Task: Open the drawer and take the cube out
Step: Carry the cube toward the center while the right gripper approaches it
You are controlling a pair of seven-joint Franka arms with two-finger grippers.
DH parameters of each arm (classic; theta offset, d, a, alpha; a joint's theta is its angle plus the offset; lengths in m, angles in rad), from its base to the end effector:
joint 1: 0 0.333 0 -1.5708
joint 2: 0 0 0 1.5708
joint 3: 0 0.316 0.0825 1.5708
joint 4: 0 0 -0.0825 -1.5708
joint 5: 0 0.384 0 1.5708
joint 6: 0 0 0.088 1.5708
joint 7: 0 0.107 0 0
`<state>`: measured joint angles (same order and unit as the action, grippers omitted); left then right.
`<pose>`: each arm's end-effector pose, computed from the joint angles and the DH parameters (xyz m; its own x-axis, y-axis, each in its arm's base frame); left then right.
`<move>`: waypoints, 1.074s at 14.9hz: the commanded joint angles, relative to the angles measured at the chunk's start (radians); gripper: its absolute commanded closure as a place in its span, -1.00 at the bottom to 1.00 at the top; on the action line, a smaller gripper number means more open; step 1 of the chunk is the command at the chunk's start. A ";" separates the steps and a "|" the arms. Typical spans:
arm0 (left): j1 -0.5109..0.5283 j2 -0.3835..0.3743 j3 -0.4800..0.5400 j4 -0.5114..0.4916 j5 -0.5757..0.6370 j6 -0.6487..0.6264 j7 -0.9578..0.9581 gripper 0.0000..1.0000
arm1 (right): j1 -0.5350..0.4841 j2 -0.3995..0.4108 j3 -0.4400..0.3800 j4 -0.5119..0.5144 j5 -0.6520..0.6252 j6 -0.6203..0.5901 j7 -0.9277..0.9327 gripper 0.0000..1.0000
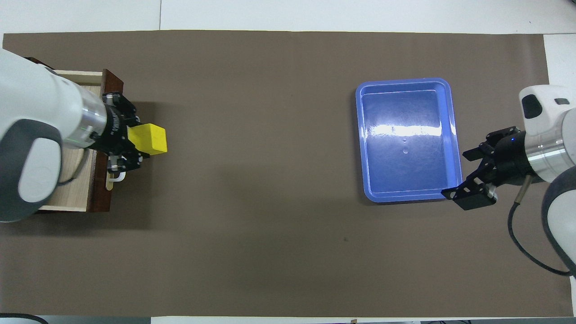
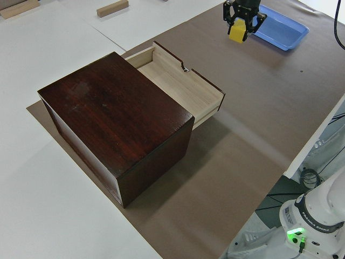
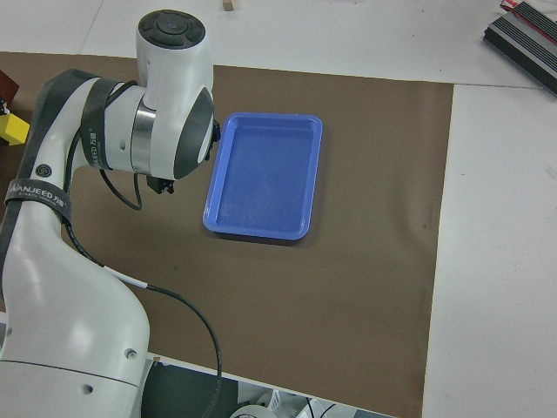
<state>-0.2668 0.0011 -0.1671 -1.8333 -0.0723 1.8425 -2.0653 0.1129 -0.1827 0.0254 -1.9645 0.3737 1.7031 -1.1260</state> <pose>0.5093 -0.2423 0.5224 -0.0803 0.9946 -0.0651 0.9965 0.0788 -0.0266 0.4876 0.1035 0.5516 0.3796 0.8815 0.2808 0.9182 -0.3220 -0.2306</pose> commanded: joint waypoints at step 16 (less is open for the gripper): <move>-0.189 0.068 0.021 0.000 -0.008 0.001 -0.254 1.00 | 0.379 0.236 -0.004 -0.155 0.587 0.477 -0.779 -1.00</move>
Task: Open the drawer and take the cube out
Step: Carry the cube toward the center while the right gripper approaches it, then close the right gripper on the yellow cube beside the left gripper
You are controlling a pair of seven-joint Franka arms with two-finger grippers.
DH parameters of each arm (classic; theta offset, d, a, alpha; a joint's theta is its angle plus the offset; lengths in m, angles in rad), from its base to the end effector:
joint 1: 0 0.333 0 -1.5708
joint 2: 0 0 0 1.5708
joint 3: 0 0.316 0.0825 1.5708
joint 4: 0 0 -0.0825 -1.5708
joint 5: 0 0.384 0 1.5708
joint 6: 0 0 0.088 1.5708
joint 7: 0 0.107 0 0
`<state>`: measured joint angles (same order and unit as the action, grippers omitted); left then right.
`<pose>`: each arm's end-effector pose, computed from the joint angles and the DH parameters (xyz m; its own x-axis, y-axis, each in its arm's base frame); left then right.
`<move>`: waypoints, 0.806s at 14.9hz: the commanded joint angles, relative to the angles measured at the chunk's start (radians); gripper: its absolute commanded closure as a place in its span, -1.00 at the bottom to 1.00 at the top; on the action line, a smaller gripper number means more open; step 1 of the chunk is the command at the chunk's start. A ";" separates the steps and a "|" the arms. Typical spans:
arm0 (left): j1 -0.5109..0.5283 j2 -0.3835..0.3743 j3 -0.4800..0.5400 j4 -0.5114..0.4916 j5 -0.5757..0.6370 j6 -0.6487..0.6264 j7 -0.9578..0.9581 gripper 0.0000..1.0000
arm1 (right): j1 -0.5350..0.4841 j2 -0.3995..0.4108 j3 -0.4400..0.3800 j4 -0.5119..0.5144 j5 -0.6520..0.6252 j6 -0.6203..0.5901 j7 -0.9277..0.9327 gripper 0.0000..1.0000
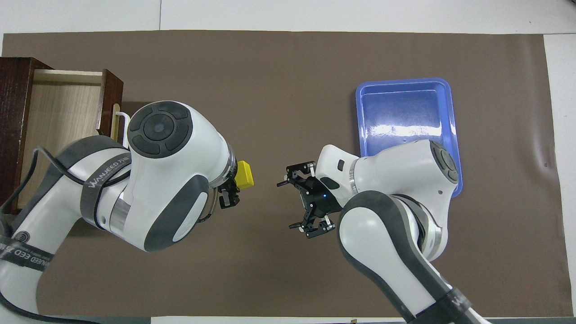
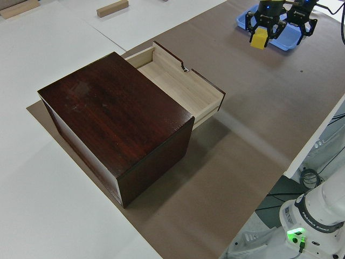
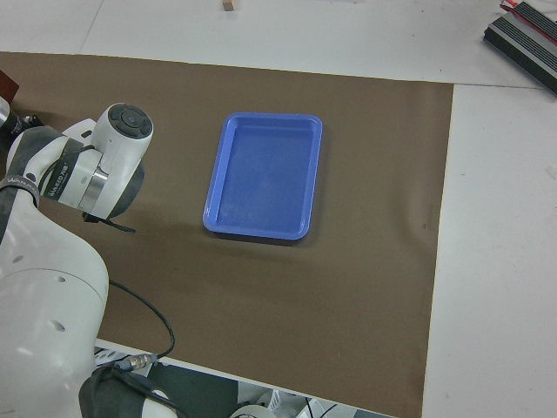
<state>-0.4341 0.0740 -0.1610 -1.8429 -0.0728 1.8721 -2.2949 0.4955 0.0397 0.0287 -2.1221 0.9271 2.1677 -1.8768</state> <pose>0.4766 -0.3269 0.4793 -0.1530 0.9878 -0.0304 0.9849 0.1499 -0.0867 0.4667 0.3058 0.4065 -0.2140 0.6928 0.6886 0.9625 0.2700 0.0275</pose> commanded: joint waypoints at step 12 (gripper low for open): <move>-0.043 -0.019 0.014 -0.025 -0.005 -0.019 -0.057 1.00 | 0.029 0.164 -0.007 0.159 0.151 0.007 0.061 -1.00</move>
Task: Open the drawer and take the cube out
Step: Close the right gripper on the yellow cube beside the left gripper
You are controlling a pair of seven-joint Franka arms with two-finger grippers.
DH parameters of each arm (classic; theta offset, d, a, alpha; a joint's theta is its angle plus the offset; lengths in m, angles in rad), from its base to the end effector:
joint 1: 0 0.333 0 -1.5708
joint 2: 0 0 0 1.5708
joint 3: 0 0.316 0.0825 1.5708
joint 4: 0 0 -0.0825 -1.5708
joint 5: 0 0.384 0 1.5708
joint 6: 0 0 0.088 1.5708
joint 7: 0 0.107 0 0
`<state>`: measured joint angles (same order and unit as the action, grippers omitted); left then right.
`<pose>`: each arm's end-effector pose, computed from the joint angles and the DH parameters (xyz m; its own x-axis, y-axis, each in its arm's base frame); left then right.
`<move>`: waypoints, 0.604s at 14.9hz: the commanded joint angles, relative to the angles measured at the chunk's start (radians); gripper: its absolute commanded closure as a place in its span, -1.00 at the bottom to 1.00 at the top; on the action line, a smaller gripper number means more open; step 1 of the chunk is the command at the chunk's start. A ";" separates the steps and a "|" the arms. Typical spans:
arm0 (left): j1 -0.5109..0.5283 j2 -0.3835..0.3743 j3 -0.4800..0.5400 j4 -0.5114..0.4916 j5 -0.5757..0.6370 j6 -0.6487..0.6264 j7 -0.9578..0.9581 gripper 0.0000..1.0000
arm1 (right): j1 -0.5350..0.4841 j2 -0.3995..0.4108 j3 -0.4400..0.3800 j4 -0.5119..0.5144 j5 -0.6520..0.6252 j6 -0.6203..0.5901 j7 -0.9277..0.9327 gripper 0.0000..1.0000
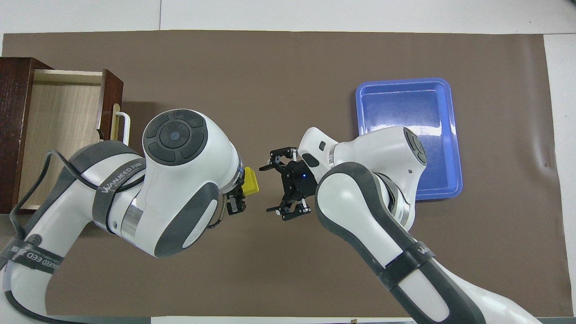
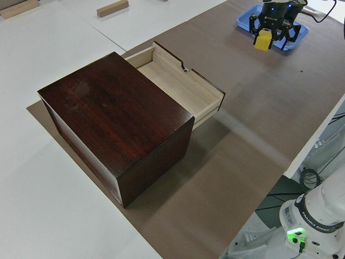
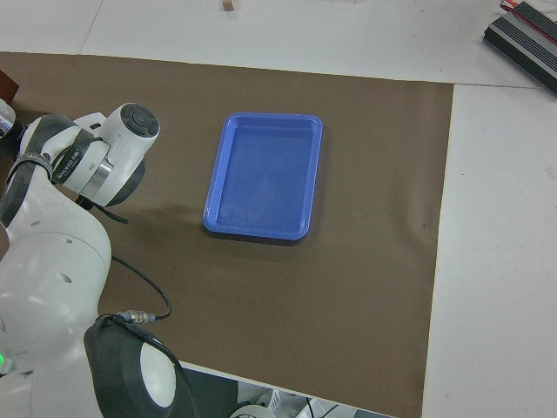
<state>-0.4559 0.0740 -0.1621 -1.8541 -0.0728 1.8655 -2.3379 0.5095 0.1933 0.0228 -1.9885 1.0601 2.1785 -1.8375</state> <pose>0.4668 -0.3363 0.4735 -0.1723 0.9849 -0.0142 0.9803 0.1700 -0.1006 0.5025 0.3335 0.3832 -0.0771 0.6502 0.7558 0.9841 0.1713 -0.0470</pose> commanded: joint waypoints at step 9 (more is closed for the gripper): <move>-0.033 -0.031 0.015 -0.039 -0.005 -0.012 -0.011 1.00 | 0.035 0.034 -0.001 0.051 0.029 0.021 -0.005 -1.00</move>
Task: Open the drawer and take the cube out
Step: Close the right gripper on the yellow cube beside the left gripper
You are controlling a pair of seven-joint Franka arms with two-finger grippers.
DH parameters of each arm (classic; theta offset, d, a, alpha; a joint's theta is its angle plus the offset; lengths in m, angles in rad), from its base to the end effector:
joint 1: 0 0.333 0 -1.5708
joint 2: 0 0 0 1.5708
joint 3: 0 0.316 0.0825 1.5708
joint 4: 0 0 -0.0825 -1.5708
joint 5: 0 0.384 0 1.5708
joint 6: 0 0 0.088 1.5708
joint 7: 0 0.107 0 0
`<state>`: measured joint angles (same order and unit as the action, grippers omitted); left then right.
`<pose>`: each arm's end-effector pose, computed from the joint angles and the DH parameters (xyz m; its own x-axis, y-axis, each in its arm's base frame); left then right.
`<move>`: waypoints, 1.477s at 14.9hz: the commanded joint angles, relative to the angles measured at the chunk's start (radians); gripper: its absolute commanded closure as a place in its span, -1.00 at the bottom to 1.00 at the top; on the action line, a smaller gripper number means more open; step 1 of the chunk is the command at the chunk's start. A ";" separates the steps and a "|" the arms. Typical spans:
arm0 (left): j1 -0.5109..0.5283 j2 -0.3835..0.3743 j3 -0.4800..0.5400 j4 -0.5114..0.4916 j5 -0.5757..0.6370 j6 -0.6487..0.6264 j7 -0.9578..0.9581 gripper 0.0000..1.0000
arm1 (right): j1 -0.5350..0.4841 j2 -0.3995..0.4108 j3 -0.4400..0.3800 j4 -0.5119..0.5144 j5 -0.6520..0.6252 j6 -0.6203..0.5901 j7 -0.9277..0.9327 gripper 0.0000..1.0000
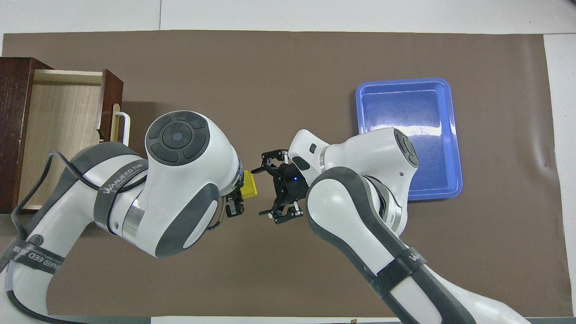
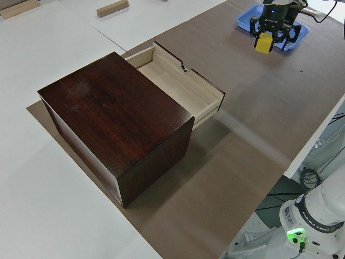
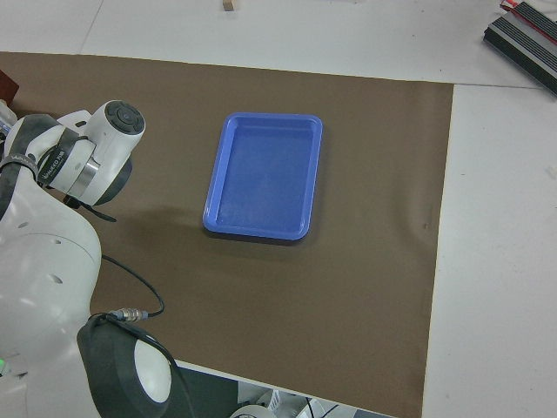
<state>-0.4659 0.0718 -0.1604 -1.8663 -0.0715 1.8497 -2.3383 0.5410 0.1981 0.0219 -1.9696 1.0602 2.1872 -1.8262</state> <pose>0.4605 -0.3379 0.4678 -0.1628 0.9866 0.0051 0.9797 0.1622 -0.1177 0.4972 0.3507 0.3893 -0.0952 0.6457 0.7576 0.9815 0.1880 -0.0369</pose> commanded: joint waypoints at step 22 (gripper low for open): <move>-0.022 -0.030 0.013 -0.031 -0.005 0.003 -0.003 1.00 | 0.007 0.053 0.000 0.069 0.049 -0.003 -0.035 1.00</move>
<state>-0.4722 0.0678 -0.1642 -1.8693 -0.0690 1.8503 -2.3319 0.5515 0.2418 0.0203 -1.9232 1.0806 2.1857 -1.8352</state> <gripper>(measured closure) 0.449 0.436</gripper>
